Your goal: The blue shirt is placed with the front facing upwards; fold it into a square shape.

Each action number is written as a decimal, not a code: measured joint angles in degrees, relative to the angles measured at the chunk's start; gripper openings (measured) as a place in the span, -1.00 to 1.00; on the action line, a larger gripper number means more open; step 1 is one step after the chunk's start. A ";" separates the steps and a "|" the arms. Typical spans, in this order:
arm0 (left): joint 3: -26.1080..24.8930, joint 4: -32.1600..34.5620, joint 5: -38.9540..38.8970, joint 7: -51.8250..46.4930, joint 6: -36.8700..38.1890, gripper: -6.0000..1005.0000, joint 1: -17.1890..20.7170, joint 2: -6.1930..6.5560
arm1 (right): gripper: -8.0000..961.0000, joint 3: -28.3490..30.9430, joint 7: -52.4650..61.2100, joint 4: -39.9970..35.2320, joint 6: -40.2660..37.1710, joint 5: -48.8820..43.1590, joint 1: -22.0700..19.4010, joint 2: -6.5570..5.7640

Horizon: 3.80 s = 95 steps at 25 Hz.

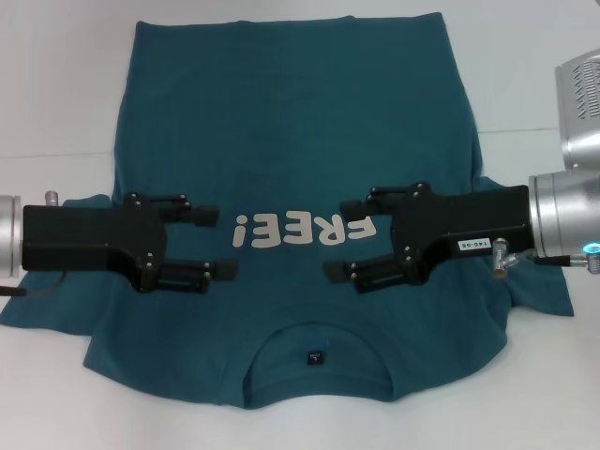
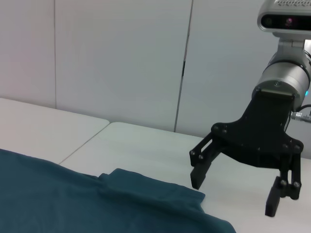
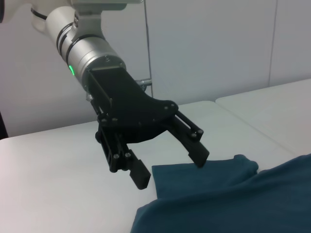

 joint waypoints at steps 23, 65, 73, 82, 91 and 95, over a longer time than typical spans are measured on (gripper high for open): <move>-0.44 -0.16 0.42 -1.31 -0.67 0.65 -0.43 -0.58 | 0.89 0.41 0.29 1.04 -0.05 -0.01 -0.29 -0.10; -1.02 -0.82 2.04 -0.97 4.34 0.65 -0.05 -3.75 | 0.87 18.92 46.86 -4.42 0.42 -48.30 6.08 -4.01; -1.05 -0.75 2.89 -0.86 4.34 0.65 -0.72 -4.32 | 0.87 24.47 46.77 -1.59 2.46 -47.94 4.66 -4.28; -1.05 -0.36 3.55 -0.85 3.92 0.65 -1.55 -4.41 | 0.87 24.33 46.78 3.83 5.75 -47.94 6.27 -5.00; -1.05 -0.35 4.72 -0.84 3.70 0.65 -1.93 -4.46 | 0.87 24.00 47.50 7.05 7.16 -48.37 8.03 -5.34; -1.05 -0.35 4.87 -1.01 3.76 0.65 -1.93 -4.67 | 0.87 23.60 47.64 8.42 8.25 -48.42 8.36 -5.52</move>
